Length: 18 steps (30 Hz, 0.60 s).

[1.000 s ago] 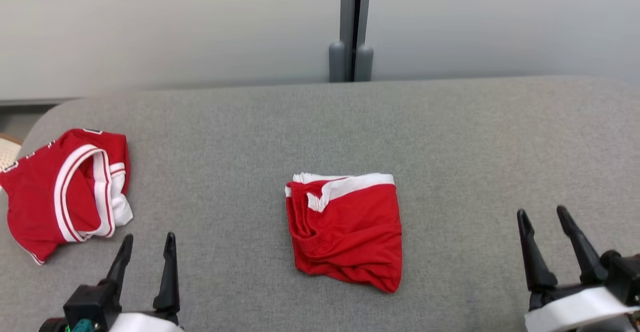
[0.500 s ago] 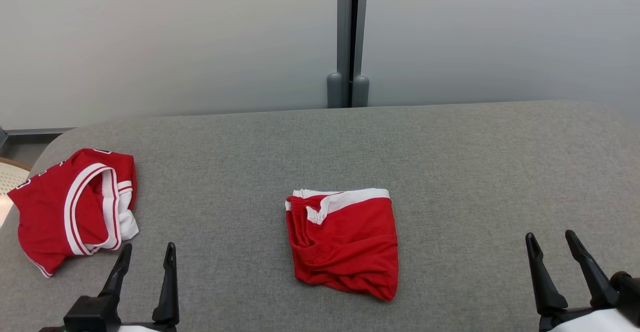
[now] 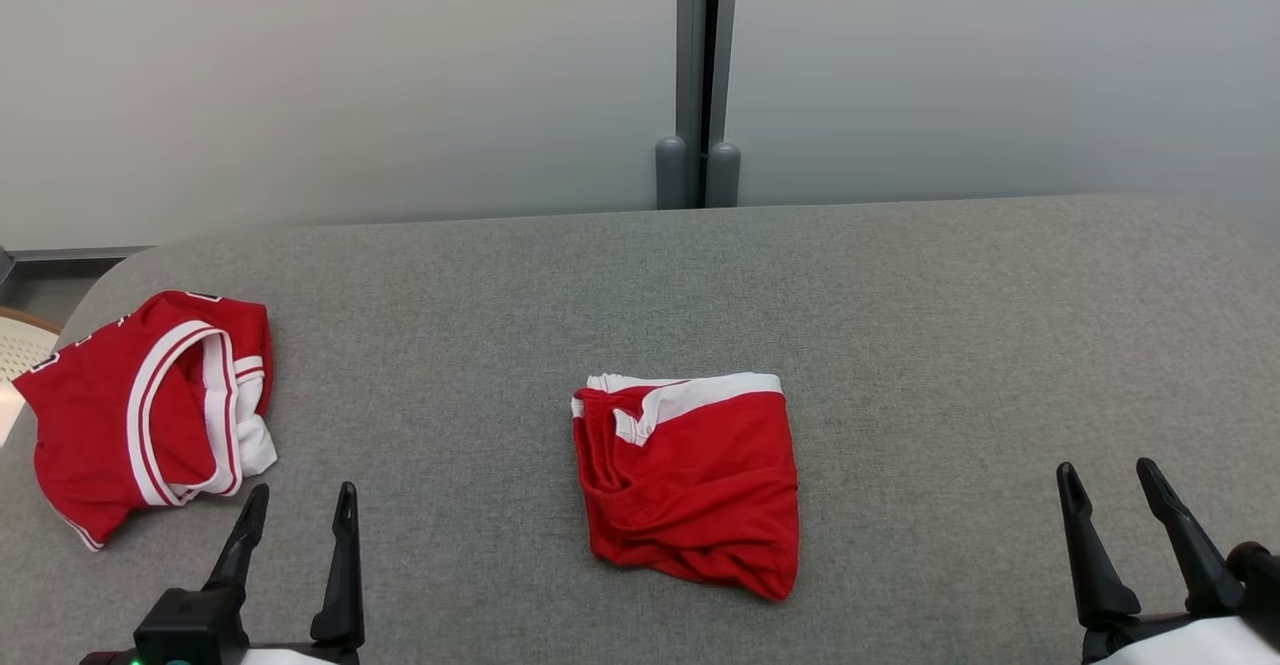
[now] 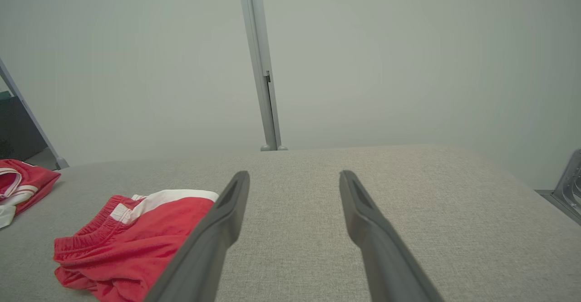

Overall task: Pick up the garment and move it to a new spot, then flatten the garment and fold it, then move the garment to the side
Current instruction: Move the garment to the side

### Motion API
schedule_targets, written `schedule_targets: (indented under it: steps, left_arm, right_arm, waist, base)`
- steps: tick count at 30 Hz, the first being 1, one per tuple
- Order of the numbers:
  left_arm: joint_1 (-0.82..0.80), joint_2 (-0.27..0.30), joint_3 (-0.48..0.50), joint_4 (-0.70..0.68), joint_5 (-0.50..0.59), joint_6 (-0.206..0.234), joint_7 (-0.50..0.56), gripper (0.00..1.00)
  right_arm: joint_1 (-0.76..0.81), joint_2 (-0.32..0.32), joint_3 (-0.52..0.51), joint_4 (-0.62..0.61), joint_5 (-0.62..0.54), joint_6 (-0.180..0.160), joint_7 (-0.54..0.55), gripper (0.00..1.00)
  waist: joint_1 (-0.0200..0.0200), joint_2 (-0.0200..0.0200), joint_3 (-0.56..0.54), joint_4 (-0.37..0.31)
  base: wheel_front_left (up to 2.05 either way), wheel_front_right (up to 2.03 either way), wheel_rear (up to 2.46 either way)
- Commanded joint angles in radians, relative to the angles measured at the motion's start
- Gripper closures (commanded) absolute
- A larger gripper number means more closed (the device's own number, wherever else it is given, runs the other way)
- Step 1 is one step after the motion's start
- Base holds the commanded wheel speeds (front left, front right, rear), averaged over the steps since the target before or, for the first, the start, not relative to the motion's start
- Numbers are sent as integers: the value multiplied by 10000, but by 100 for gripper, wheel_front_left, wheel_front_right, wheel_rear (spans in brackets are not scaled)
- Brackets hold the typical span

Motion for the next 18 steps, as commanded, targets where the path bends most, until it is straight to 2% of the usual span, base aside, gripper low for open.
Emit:
schedule_targets:
  steps: [1,7,12,18]
  left_arm:
    - [-58,80,1,-65,43,72,13,0]
    - [-484,3,-168,-237,154,57,11,0]
    - [-1285,-198,-397,-406,322,-63,-127,0]
    - [-2480,-600,-636,-156,381,-272,-512,0]
  right_arm:
    - [-86,-13,-24,-17,61,-4,-33,0]
    - [-106,-47,-184,-119,-28,-4,55,0]
    - [-573,-164,-280,-155,-138,-4,231,0]
    - [-1720,-256,164,832,-79,-2,424,0]
  waist:
    - [0,-1,27,31]
    - [0,-1,341,461]
    - [0,-1,1370,1132]
    - [0,-1,2516,1924]
  base:
    - [0,0,0]
    - [0,0,0]
    - [0,0,0]
    - [0,0,0]
